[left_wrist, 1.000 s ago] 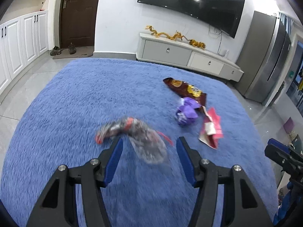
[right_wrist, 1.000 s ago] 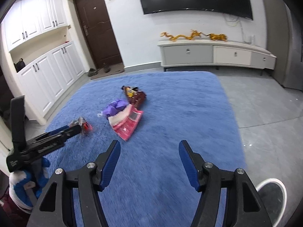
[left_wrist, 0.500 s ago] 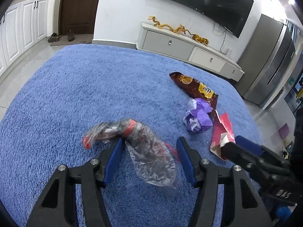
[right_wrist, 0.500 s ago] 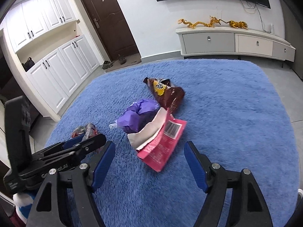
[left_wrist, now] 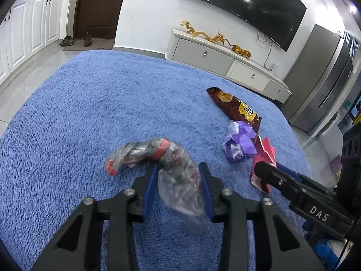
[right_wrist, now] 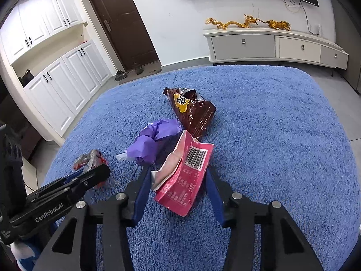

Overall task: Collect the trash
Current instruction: 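Grasp the clear bag with red cap with the left tool while the right tool grasps the pink wrapper, then carry both items over the trash bin and open both tools to drop them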

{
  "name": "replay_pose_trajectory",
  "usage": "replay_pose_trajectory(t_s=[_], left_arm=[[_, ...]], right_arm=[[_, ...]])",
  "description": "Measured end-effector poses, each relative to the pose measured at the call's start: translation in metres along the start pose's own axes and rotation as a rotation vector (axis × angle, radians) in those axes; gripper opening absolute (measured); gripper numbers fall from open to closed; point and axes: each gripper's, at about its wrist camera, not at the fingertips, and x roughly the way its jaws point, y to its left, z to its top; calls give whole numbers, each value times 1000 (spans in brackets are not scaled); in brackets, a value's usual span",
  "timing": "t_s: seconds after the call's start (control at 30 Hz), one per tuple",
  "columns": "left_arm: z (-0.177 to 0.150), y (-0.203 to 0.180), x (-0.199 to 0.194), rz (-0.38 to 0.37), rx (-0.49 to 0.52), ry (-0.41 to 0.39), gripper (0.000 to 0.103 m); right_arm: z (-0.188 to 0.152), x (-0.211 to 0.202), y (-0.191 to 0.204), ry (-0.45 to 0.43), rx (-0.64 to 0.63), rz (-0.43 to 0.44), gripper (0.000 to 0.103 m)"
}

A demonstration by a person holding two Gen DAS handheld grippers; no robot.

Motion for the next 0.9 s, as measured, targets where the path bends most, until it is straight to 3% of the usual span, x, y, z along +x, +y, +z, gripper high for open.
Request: replay_pose_trajectory(t_s=[0.17,0.9], left_arm=[[-2,5,-5,-15,-13,-1,15],[-55,-21,-100,-74,36,-72,13]], right_arm=[[-7,-9,-7,-5,21,24,39],[-61,-106,-13,-76,88,168,35]])
